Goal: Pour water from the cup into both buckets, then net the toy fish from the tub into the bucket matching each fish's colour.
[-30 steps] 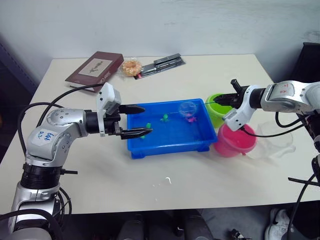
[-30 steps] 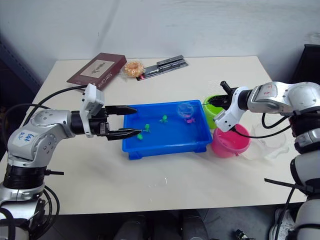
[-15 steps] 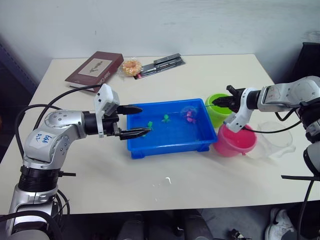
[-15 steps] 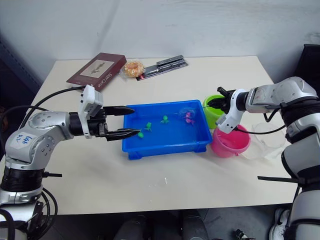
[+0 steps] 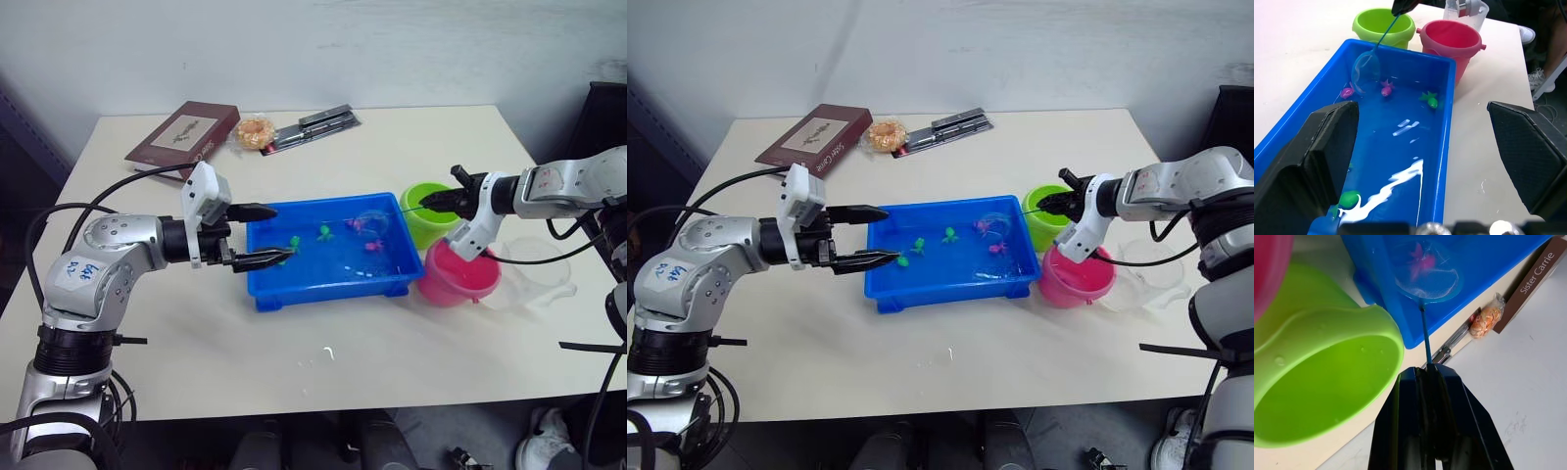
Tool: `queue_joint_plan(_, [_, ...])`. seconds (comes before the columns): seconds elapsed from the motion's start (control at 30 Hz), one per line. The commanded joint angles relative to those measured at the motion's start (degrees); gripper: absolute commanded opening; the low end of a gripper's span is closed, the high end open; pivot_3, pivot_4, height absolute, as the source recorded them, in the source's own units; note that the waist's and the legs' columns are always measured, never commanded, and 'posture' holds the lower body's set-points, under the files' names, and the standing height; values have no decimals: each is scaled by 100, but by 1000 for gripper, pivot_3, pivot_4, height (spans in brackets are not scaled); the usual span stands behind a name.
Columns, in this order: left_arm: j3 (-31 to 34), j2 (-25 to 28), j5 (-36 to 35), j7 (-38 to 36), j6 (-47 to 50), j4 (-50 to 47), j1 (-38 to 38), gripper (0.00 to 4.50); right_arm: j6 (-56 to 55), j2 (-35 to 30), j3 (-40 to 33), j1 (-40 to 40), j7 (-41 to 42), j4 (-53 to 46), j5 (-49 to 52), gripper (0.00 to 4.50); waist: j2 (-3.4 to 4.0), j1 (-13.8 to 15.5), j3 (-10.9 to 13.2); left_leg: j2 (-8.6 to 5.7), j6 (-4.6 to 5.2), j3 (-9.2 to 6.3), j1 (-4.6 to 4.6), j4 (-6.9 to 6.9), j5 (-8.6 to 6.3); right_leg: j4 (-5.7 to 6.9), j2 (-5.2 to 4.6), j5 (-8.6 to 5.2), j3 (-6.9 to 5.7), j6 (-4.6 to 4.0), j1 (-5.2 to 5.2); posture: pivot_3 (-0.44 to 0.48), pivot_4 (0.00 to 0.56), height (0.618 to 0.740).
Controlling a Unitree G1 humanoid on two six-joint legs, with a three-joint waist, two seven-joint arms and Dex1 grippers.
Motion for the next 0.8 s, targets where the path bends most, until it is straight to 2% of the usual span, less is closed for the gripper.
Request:
queue_joint_plan(0.03, [49,53,-47,-23,-79,-190,-25,4489,98,-88,-9,-188,70,-28,-76,0,0,0,0,0,0,0,0,0,0,0,0,0,0,0,0,0,150,740])
queue_joint_plan(0.3, [52,34,-74,0,-51,-190,-49,4489,103,-18,67,-331,116,-30,-201,0,0,6,0,-1,0,0,-1,0,0,0,-1,0,0,0,0,0,150,740])
queue_joint_plan(0.4, [51,23,-80,14,-42,-195,-54,4489,-223,-55,239,-441,435,82,-293,0,0,4,0,-1,0,-1,0,0,0,0,0,0,0,0,0,0,150,740])
queue_joint_plan(0.8, [41,-59,-84,50,-54,-132,-114,4489,-835,-2,-717,74,2505,-219,1911,0,0,2,0,1,1,-4,0,2,0,0,-1,0,-3,0,3,0,150,740])
